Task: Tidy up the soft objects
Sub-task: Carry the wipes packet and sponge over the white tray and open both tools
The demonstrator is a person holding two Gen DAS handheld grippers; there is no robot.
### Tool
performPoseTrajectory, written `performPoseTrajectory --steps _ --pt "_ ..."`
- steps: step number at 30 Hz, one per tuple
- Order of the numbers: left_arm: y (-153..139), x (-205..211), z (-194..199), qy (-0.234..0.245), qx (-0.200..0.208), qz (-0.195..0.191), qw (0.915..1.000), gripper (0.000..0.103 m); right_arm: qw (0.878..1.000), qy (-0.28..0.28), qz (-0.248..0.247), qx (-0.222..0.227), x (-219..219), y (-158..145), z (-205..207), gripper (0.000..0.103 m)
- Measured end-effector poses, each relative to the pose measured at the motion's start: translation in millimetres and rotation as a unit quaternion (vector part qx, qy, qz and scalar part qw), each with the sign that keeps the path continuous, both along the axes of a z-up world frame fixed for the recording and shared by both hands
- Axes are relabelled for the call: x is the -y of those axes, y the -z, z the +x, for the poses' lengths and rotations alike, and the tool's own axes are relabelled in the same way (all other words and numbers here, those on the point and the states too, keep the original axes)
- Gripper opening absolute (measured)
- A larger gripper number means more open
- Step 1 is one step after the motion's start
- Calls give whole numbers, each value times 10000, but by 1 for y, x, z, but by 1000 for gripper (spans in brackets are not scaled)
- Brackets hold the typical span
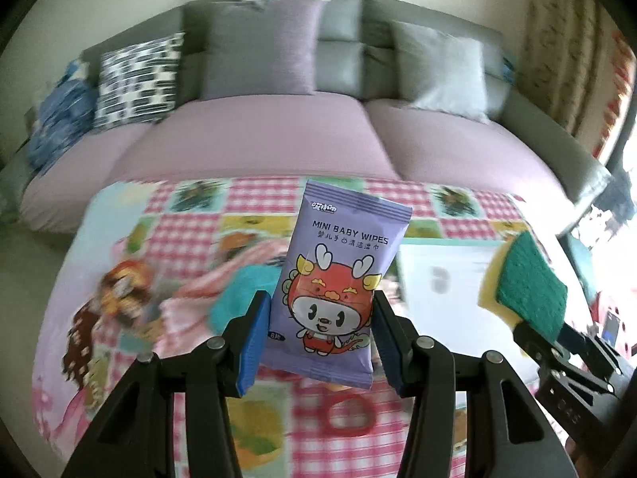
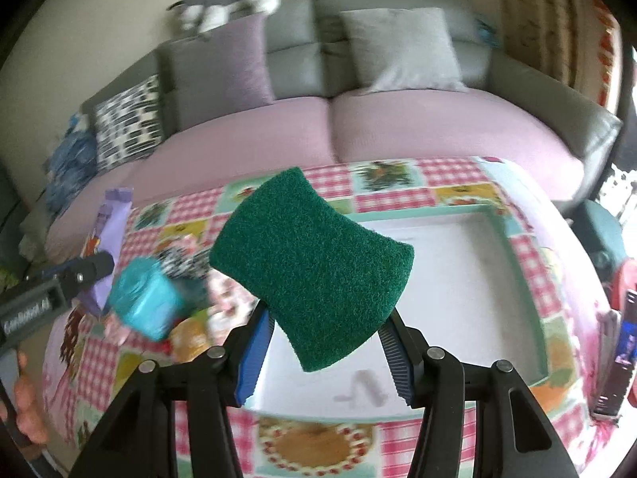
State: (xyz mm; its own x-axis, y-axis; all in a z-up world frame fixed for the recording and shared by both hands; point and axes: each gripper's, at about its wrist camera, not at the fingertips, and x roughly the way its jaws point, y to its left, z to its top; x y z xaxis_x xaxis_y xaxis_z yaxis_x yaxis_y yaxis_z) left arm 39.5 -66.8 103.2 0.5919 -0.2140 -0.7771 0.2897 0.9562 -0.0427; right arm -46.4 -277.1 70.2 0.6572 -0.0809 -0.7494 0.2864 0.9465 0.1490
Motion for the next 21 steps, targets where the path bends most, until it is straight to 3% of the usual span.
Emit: performPoseTrajectory --steps 6,13,21 --pt "15 68 5 535 -173 71 9984 52 9977 658 123 -103 41 12 0 57" --pt "56 121 8 876 -370 390 9947 52 9878 1445 0 -581 86 46 -3 57" --pt "87 156 17 1098 -396 542 9917 52 9825 1698 32 -769 109 69 0 57"
